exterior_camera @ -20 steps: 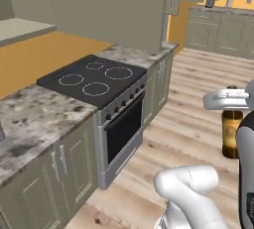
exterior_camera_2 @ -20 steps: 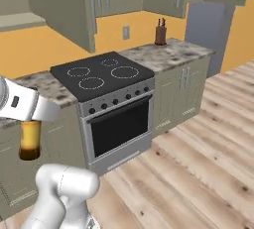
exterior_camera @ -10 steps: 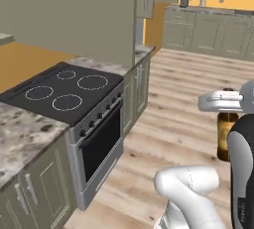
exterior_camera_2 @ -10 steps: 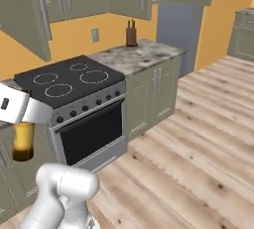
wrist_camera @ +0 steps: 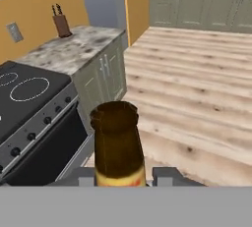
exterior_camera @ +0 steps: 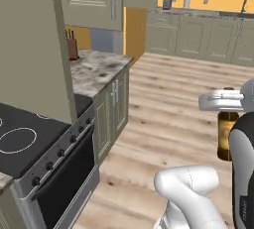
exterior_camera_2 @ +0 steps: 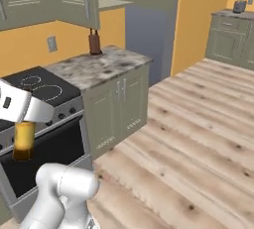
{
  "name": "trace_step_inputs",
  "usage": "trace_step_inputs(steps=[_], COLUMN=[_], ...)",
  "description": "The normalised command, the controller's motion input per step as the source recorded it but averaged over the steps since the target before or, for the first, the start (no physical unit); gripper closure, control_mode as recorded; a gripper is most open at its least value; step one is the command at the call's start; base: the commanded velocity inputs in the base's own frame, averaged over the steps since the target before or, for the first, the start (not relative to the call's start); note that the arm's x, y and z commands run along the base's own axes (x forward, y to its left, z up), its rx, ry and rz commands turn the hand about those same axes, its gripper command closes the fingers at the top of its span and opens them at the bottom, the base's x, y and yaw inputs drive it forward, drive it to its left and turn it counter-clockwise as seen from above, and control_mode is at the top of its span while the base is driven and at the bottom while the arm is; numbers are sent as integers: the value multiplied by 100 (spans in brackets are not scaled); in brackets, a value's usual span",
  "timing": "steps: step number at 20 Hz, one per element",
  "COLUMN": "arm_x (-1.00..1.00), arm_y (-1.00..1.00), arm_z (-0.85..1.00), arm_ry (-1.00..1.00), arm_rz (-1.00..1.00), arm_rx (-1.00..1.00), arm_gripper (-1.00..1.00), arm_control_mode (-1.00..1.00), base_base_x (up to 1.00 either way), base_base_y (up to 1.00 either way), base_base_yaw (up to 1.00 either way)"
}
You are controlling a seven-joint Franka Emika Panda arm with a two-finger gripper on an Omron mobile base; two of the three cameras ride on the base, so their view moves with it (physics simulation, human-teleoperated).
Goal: Sort all alcoholic drinks to one cabinet, and non-alcoholic drinks to the other.
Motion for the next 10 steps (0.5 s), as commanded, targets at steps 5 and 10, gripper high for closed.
trace_step_inputs(steps=[5, 10], arm_x=[0, 0], arm_y=[0, 0], arm_z=[0, 0], arm_ry=[0, 0], arm_rz=[0, 0], arm_rx=[0, 0], arm_gripper=[100, 100], arm_control_mode=[100, 100], base_base_x=[100, 100], base_base_y=[-48, -53], base_base_yaw=[-5, 7])
